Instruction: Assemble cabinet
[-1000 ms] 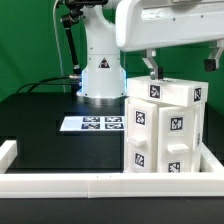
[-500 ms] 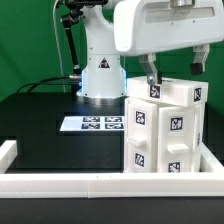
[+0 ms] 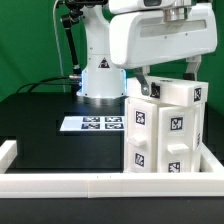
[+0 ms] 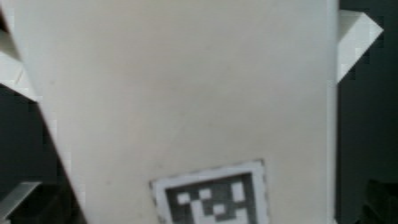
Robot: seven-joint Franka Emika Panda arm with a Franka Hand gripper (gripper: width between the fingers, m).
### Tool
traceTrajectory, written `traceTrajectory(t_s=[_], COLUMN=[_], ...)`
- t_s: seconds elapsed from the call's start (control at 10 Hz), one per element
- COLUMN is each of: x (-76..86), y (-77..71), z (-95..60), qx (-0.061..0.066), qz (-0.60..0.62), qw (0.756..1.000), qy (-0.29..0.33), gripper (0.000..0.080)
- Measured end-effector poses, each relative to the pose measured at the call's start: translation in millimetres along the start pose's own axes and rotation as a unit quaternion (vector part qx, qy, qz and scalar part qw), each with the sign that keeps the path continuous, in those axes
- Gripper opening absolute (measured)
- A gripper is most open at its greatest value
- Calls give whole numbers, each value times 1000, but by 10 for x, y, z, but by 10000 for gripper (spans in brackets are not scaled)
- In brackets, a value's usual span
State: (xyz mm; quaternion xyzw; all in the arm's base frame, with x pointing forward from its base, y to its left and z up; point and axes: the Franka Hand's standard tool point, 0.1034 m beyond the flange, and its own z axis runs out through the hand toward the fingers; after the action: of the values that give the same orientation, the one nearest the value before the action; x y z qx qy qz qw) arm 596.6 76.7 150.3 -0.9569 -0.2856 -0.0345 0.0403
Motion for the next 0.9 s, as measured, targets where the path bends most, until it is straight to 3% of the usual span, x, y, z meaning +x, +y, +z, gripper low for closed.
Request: traceTrajectory(t_s=[0.1, 0.2, 0.5, 0.9], x=[-1, -1, -2, 5], y=[2, 3, 4, -2], z=[0, 0, 0, -2], qx=[0, 0, 0, 1], qz=[0, 0, 16, 187], qw=[1000, 1000, 1000, 982], qy=[0, 0, 0, 1], gripper=[648, 559, 560, 560])
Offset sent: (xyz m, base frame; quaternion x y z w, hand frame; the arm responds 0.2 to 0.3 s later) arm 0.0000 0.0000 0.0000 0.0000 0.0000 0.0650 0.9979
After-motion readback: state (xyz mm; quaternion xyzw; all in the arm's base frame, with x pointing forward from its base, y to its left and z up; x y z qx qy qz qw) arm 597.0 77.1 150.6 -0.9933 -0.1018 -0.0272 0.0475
